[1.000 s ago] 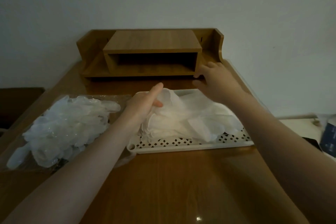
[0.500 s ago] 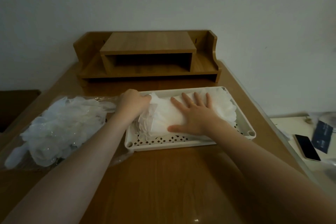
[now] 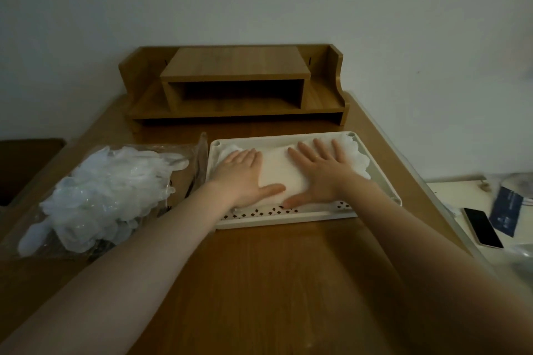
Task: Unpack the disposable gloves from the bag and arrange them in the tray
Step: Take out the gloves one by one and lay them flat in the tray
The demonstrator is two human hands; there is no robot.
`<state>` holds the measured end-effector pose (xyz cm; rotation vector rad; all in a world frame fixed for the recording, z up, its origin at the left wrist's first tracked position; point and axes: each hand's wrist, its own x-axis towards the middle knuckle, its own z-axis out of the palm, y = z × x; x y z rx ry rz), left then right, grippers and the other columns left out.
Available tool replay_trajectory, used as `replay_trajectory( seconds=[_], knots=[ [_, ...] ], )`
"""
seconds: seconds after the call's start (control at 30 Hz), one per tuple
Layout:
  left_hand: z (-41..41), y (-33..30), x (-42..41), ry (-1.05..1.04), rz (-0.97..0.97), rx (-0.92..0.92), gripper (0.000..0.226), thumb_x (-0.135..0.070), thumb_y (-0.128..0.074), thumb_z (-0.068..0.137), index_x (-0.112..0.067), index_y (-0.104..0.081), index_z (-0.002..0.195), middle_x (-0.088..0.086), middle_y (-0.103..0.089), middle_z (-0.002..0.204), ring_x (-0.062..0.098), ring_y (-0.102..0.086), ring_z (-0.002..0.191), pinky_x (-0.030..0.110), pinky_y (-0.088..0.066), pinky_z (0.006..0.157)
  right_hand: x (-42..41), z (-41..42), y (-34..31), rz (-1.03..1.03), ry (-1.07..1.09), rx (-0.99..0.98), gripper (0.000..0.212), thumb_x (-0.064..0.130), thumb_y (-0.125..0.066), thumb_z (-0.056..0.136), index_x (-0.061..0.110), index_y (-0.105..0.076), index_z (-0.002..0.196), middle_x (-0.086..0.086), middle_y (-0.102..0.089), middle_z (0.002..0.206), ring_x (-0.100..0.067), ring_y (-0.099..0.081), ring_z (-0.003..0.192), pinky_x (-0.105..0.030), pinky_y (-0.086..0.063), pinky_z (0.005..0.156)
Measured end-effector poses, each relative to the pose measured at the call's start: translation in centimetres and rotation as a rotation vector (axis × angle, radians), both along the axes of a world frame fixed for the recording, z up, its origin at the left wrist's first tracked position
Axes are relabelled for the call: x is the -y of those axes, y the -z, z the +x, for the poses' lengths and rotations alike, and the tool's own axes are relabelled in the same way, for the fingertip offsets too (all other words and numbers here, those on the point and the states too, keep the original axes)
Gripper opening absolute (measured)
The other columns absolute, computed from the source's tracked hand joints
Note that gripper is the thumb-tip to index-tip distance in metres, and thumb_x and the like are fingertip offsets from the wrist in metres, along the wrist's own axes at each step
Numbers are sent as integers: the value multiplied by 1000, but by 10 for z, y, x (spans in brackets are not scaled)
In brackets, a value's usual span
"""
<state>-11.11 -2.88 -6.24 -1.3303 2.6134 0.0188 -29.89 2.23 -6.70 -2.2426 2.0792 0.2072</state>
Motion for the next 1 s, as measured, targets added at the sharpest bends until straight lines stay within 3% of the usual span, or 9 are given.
replay_trajectory(
  seconds=[0.13, 0.3, 0.43, 0.5, 0.6, 0.67, 0.7, 0.83, 1.0],
  knots=[
    [9, 2, 2, -40, 10, 36, 128, -93, -32, 62, -8, 8, 150, 11, 10, 158, 25, 4, 146, 38, 0, 118, -6, -27, -1, 87, 119, 132, 129, 82, -60, 59, 32, 21, 147, 0, 28, 155, -30, 29, 140, -52, 18, 111],
    [18, -2, -3, -88, 58, -8, 130, -92, -37, 61, -9, 11, 150, 13, 16, 157, 28, 6, 146, 39, -3, 117, -21, -45, -3, 193, 239, 327, 133, 73, -70, 58, 37, 25, 144, 4, 32, 153, -27, 22, 143, -56, -1, 116],
    [28, -14, -9, -25, 70, -92, 117, -83, -41, 72, -12, 10, 150, 8, 18, 157, 23, 12, 145, 38, 1, 116, -24, -31, -13, 46, 233, 88, 129, 87, -53, 57, 33, 21, 147, -3, 29, 155, -29, 32, 139, -57, 19, 108],
    [35, -26, -19, 49, 97, -313, 91, -64, -43, 87, -18, 1, 152, -1, 10, 159, 15, 9, 145, 36, -2, 116, -27, -10, -29, -116, 175, 9, 120, 92, -37, 57, 31, 9, 150, -3, 22, 157, -29, 30, 140, -56, 22, 106],
    [49, -40, -35, 67, 124, -860, 50, -28, -43, 99, -22, -27, 147, -6, -29, 152, 6, -22, 140, 25, -22, 109, -25, 45, -54, -309, -44, 181, 80, 74, -34, 84, 23, -33, 146, -3, -18, 158, -27, -14, 145, -50, -8, 117],
    [63, -44, -41, 7, 28, -1103, 40, -13, -40, 100, -18, -40, 139, -6, -46, 138, 5, -39, 128, 20, -32, 102, -18, 86, -55, -400, -195, 341, 41, 40, -47, 96, 17, -55, 128, -3, -48, 139, -22, -51, 121, -38, -42, 102],
    [70, -45, -41, -25, -17, -1169, 38, -9, -39, 99, -17, -44, 137, -6, -49, 133, 4, -42, 124, 17, -34, 101, -16, 104, -51, -404, -254, 388, 30, 28, -49, 96, 14, -59, 121, -4, -55, 129, -20, -57, 109, -34, -48, 93],
    [114, -44, -21, -129, -116, -1150, 35, -10, -40, 99, -19, -49, 131, -13, -48, 127, -5, -38, 114, -7, -28, 82, 2, 157, -24, -387, -440, 319, 19, 15, -51, 92, 6, -65, 100, -9, -64, 97, -25, -57, 93, -37, -48, 84],
    [156, -30, 0, -176, -115, -1068, 31, -15, -38, 101, -16, -53, 128, -3, -52, 132, -3, -41, 111, 0, -29, 79, 14, 187, -10, -215, -362, 149, 21, 25, -42, 98, 11, -57, 104, -5, -64, 100, -24, -59, 94, -34, -40, 93]
  ],
)
